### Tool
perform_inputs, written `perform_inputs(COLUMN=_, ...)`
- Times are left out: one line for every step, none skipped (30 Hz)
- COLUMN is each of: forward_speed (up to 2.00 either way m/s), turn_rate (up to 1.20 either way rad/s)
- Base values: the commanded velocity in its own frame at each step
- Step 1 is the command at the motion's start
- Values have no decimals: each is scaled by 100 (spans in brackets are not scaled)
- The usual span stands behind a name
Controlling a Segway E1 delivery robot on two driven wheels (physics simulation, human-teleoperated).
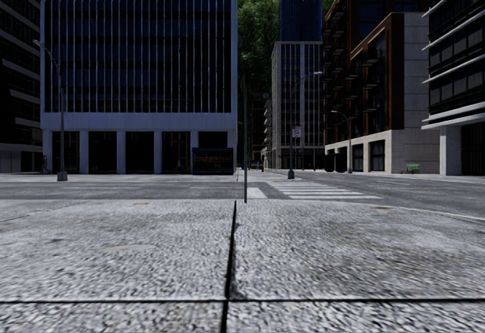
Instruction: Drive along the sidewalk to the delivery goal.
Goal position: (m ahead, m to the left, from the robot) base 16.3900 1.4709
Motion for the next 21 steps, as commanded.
perform_inputs(forward_speed=164, turn_rate=0)
perform_inputs(forward_speed=164, turn_rate=0)
perform_inputs(forward_speed=164, turn_rate=0)
perform_inputs(forward_speed=164, turn_rate=0)
perform_inputs(forward_speed=164, turn_rate=-54)
perform_inputs(forward_speed=164, turn_rate=-120)
perform_inputs(forward_speed=164, turn_rate=-120)
perform_inputs(forward_speed=164, turn_rate=-120)
perform_inputs(forward_speed=164, turn_rate=-120)
perform_inputs(forward_speed=164, turn_rate=-120)
perform_inputs(forward_speed=164, turn_rate=-120)
perform_inputs(forward_speed=164, turn_rate=-120)
perform_inputs(forward_speed=164, turn_rate=-120)
perform_inputs(forward_speed=164, turn_rate=-110)
perform_inputs(forward_speed=164, turn_rate=-110)
perform_inputs(forward_speed=164, turn_rate=-6)
perform_inputs(forward_speed=164, turn_rate=0)
perform_inputs(forward_speed=164, turn_rate=0)
perform_inputs(forward_speed=164, turn_rate=0)
perform_inputs(forward_speed=164, turn_rate=0)
perform_inputs(forward_speed=164, turn_rate=0)
